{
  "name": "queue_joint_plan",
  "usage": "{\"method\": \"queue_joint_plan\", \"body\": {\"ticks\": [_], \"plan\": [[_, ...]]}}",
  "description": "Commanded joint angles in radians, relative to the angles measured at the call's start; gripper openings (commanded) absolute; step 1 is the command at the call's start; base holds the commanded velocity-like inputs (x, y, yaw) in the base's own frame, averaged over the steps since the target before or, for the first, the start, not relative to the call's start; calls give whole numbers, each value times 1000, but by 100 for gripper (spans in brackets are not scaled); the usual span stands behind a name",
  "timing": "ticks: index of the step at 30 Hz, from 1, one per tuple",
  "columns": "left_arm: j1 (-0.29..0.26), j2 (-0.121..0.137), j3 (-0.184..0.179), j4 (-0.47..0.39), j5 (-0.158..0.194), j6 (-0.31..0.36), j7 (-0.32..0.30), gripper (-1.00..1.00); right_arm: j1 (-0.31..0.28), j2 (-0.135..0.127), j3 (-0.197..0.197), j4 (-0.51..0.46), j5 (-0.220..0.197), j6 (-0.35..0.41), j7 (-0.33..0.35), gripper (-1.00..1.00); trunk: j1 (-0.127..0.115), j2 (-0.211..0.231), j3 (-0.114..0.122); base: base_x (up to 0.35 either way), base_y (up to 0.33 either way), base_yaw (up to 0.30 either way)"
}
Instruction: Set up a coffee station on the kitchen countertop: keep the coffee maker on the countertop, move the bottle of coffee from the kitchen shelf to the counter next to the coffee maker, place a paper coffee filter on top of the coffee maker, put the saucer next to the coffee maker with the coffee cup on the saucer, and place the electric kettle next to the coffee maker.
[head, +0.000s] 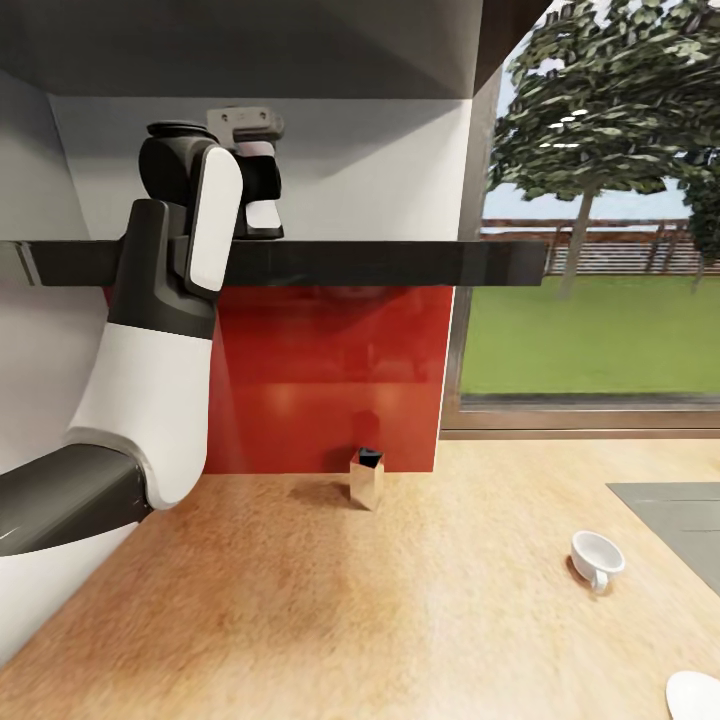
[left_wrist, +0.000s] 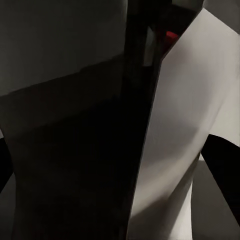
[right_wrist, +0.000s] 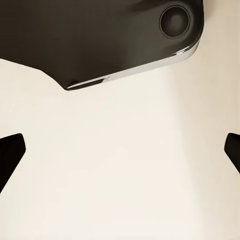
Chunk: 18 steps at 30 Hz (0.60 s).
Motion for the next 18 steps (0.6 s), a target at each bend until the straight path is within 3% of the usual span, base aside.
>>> {"method": "queue_joint_plan", "body": {"ticks": [1,18], "plan": [[-1,0,-1,-1,10,2,9,-100,0,0,-8,-1,2,-3,6,100,0,-1,-1,0,0,0],[-1,0,-7,-50,10,2,14,-100,0,0,-8,-1,2,-3,6,100,0,-1,-1,-7,0,0]]}}
